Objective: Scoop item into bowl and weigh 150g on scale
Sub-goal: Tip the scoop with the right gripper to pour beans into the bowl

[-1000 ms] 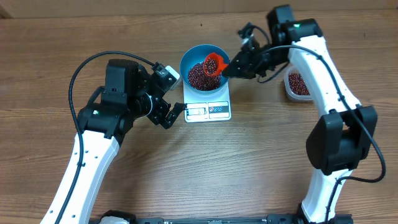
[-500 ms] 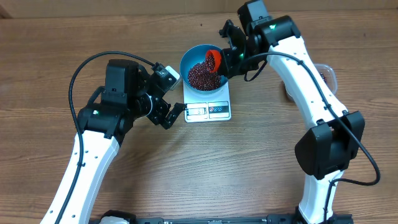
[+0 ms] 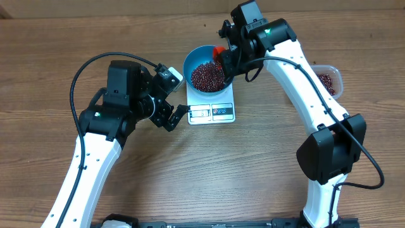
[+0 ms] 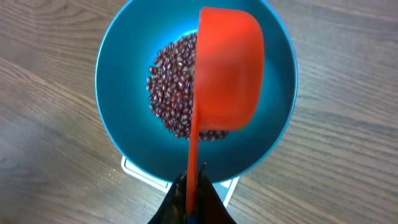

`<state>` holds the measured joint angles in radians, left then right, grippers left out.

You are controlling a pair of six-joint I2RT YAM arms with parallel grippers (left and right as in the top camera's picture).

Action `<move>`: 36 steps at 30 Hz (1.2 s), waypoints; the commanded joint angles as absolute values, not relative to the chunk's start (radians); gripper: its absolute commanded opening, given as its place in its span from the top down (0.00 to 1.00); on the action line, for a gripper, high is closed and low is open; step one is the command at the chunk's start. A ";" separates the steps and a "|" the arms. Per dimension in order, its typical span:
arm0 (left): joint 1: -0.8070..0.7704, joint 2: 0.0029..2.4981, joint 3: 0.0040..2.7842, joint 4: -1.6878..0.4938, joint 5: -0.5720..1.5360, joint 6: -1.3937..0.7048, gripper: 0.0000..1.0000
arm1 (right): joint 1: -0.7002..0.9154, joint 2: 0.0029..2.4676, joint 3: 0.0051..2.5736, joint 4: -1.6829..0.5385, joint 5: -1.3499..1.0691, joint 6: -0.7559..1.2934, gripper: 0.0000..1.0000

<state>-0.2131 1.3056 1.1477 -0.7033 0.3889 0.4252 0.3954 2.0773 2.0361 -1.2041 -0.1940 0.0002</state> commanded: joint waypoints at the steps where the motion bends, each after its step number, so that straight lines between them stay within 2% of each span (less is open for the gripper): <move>1: -0.204 1.307 1.151 -0.702 0.392 0.419 0.01 | 0.405 2.078 2.070 -1.189 -0.172 -0.008 0.96; 18: -0.203 1.308 1.151 -0.702 0.392 0.419 0.00 | 0.509 2.078 2.070 -1.168 0.131 -0.192 0.96; 32: -0.203 1.308 1.151 -0.702 0.392 0.419 0.01 | 0.479 2.076 2.070 -1.111 0.126 -0.179 0.96; 36: -0.203 1.307 1.151 -0.702 0.392 0.418 0.00 | 0.436 2.058 2.081 -1.106 0.041 -0.154 0.96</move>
<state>-0.2131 1.3056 1.1477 -0.7033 0.3889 0.4252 0.4774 2.0773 2.0365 -1.1164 0.0963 -0.1783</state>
